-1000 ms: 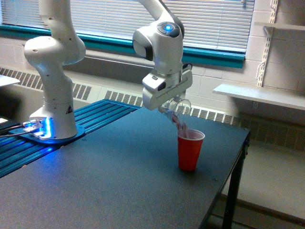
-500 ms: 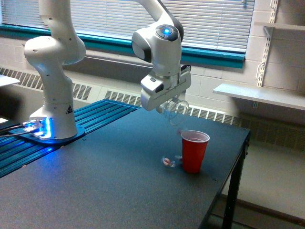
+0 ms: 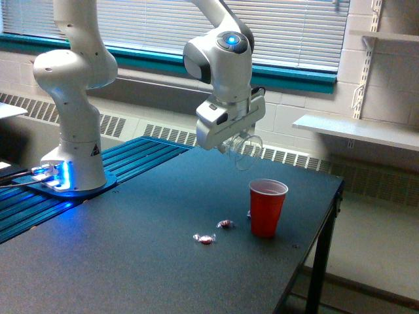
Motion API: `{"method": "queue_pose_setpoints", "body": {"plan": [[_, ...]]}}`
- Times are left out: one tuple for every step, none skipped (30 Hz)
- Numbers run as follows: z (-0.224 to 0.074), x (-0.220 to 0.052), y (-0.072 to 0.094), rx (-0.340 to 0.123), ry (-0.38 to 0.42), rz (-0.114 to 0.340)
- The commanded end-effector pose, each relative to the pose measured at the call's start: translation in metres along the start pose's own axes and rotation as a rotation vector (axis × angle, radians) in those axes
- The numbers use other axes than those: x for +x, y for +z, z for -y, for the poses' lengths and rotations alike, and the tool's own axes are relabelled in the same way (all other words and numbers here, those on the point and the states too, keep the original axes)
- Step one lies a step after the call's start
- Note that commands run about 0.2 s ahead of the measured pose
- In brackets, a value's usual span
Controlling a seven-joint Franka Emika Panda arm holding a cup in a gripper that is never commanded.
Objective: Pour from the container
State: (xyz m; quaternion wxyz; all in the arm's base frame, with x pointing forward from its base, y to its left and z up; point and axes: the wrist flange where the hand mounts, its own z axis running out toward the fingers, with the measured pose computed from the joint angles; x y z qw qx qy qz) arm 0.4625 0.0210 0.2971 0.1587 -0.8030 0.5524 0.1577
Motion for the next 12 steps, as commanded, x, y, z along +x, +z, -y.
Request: {"method": "queue_pose_setpoints", "body": {"plan": [[0.0048,-0.0028,0.0008,-0.020,0.016,-0.037],[0.0053,-0.0027,0.0003,-0.018,0.019,-0.046],[0.0056,-0.0030,0.0001,-0.017,0.019,-0.053],[0.0054,-0.0034,0.0003,-0.019,0.018,-0.055],[0.0051,-0.0040,0.0008,-0.025,0.019,-0.056],[0.0050,-0.0037,0.0005,-0.024,0.024,-0.054],[0.0048,-0.0035,0.0005,-0.024,0.029,-0.056],[0.0049,-0.0035,0.0005,-0.024,0.031,-0.056],[0.0050,-0.0041,0.0007,-0.026,0.029,-0.056],[0.0051,-0.0055,0.0018,-0.041,0.026,-0.068],[0.0054,-0.0054,0.0016,-0.044,0.031,-0.073],[0.0055,-0.0050,0.0012,-0.043,0.037,-0.074]]}}
